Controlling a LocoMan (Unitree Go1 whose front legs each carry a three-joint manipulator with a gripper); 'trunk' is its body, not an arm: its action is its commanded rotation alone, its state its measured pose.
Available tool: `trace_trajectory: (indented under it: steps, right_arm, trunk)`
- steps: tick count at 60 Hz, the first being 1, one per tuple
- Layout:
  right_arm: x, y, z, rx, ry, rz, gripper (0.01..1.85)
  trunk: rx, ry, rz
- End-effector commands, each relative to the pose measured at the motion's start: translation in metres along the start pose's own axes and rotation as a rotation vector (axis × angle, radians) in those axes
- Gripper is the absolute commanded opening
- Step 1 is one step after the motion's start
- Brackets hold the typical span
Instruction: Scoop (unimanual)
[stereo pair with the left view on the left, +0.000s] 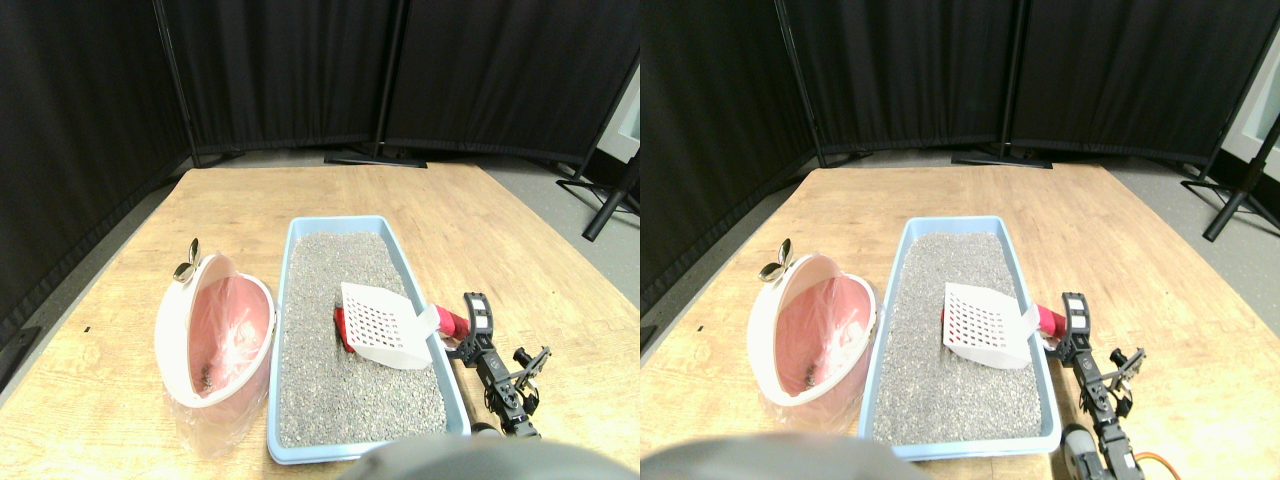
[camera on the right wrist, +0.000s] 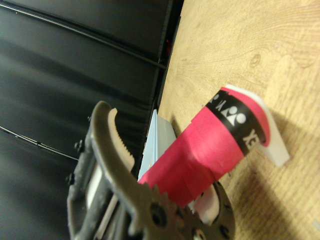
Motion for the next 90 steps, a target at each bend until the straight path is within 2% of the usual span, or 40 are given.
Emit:
trace_trajectory:
  steps: [1,16,36,48,53,56,57,58,59,67,78,85,90]
  right_arm:
    - [0.004,-0.002,0.004,-0.001,-0.012,-0.008,0.92]
    - [0.014,-0.001,-0.002,0.022,0.027,-0.023,0.91]
    - [0.02,0.001,-0.004,0.042,0.06,-0.038,0.97]
    - [0.023,0.003,-0.005,0.035,0.054,-0.036,0.99]
    - [0.023,0.003,-0.005,0.027,0.033,-0.021,0.82]
    - [0.024,0.004,-0.006,0.012,-0.013,0.046,0.42]
    - [0.024,0.004,-0.006,0.012,-0.013,0.046,0.42]
    - [0.025,0.004,-0.006,0.012,-0.031,0.072,0.14]
    - [0.025,0.004,-0.006,0.014,-0.035,0.073,0.05]
    - [0.024,0.004,-0.003,-0.006,-0.061,0.101,0.05]
    - [0.02,0.005,0.005,-0.069,-0.043,0.103,0.05]
    - [0.017,0.005,0.011,-0.097,-0.059,0.161,0.05]
    - [0.011,0.01,0.026,-0.121,-0.067,0.173,0.05]
  trunk:
    - [-0.023,0.025,0.016]
    - [-0.033,0.033,0.031]
    - [-0.033,0.033,0.034]
    - [-0.03,0.032,0.035]
    - [-0.03,0.032,0.034]
    - [-0.031,0.031,0.034]
    - [-0.03,0.031,0.034]
    - [-0.03,0.031,0.034]
    - [-0.03,0.031,0.035]
    - [-0.03,0.031,0.035]
    - [-0.035,0.032,0.04]
    - [-0.041,0.033,0.043]
    - [-0.045,0.028,0.048]
